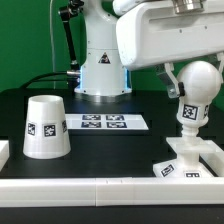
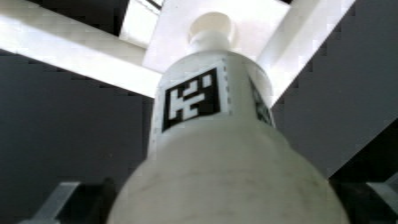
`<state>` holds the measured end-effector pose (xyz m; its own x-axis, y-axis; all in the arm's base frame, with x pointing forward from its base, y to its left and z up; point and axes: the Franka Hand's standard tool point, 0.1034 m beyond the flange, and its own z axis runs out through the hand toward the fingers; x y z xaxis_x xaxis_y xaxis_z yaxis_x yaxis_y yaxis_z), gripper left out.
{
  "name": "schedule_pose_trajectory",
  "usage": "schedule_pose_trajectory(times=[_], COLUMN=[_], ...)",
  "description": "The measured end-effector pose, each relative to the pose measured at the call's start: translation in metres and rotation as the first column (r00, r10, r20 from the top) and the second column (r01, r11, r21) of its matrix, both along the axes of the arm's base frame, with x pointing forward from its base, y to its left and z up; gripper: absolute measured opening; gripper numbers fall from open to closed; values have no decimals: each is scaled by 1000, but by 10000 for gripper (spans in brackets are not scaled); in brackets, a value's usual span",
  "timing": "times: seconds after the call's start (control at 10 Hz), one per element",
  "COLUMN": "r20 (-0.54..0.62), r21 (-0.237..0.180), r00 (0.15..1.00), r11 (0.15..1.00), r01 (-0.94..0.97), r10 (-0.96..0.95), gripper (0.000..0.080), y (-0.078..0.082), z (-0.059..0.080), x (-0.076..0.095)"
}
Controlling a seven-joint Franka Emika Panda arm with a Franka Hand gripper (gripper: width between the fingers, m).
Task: Assemble lamp
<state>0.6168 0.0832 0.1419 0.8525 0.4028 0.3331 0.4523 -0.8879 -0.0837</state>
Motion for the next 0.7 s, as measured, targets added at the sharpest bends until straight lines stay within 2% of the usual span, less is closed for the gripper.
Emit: schedule_pose_trajectory(times=[0.7], r20=[-18], r21=[1], r00=[1000], r11=[1000], r01=[1], r10=[-1], gripper=[579], y=[1], z=[-11], x=[-4])
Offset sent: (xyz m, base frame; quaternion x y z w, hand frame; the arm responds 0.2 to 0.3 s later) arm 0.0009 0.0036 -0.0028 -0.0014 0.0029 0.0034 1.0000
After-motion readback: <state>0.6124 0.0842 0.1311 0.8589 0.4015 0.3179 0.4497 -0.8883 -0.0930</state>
